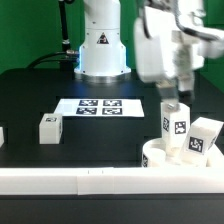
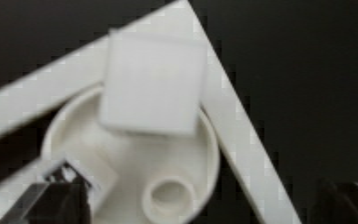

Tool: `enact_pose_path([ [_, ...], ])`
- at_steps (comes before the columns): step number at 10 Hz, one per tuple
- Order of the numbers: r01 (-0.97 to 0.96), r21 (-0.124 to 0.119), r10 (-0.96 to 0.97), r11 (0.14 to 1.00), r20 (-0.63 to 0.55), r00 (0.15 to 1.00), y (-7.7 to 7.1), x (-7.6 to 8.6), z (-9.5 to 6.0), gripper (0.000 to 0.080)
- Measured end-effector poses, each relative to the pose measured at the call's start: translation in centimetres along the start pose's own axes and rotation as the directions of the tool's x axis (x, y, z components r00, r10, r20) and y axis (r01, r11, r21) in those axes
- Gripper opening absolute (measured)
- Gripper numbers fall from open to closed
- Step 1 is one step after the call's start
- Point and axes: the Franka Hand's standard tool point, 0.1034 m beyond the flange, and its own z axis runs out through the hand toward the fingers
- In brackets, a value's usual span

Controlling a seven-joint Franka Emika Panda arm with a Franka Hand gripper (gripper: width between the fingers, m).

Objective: Assemble stool

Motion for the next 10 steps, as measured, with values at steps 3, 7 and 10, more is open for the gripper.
enact_pose_path([
  [3,0.054,-0.003,-0.054,0.999,-0.023,0.998,-2.6,4.7,-1.7,0.0649],
  [7,0.059,-0.007,-0.059,0.998,-0.022,0.998,-2.3,4.4,-1.4,0.0649],
  [10,0.2,-0.008,-0.2,0.98,-0.04,0.979,-3.3,7.3,-1.9,0.0649],
])
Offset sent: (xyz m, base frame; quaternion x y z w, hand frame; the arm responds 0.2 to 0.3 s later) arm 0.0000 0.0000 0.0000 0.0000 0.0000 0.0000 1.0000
